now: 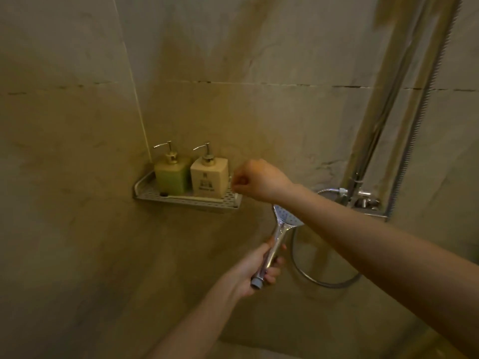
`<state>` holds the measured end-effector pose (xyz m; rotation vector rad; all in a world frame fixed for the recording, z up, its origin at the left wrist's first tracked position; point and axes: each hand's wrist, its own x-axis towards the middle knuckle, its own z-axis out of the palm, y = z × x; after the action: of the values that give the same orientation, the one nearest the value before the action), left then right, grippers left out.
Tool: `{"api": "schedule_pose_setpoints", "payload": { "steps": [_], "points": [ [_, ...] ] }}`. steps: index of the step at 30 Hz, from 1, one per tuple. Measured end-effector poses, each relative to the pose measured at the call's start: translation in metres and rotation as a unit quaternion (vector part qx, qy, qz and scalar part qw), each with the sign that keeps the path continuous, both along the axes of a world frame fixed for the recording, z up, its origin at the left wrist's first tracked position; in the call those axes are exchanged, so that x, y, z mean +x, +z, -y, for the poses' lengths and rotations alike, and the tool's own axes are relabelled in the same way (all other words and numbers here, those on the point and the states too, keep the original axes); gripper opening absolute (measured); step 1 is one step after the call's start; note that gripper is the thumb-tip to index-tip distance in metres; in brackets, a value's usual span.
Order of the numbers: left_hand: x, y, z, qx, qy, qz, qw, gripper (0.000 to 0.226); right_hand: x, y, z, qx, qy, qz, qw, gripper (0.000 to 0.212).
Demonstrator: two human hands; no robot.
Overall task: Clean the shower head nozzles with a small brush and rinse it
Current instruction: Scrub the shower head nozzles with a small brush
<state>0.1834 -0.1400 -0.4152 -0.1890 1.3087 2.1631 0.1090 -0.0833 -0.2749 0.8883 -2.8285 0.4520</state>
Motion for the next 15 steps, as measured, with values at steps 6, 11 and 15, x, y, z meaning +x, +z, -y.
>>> {"api": "schedule_pose_setpoints", "payload": {
  "steps": [6,11,15],
  "points": [
    [-0.024,-0.024,0.024,-0.034,-0.048,-0.019,0.998,0.030,-0.047,-0.032,0.094,0.120,0.026,-0.037,0.992,0.024],
    [-0.039,-0.033,0.047,-0.045,-0.102,-0.029,0.993,0.027,-0.070,-0.054,0.130,0.202,0.035,-0.030,0.978,0.024],
    [-0.050,-0.042,0.059,-0.042,-0.143,-0.032,0.988,0.028,-0.075,-0.058,0.143,0.215,0.048,-0.033,0.975,0.023]
  ]
}}
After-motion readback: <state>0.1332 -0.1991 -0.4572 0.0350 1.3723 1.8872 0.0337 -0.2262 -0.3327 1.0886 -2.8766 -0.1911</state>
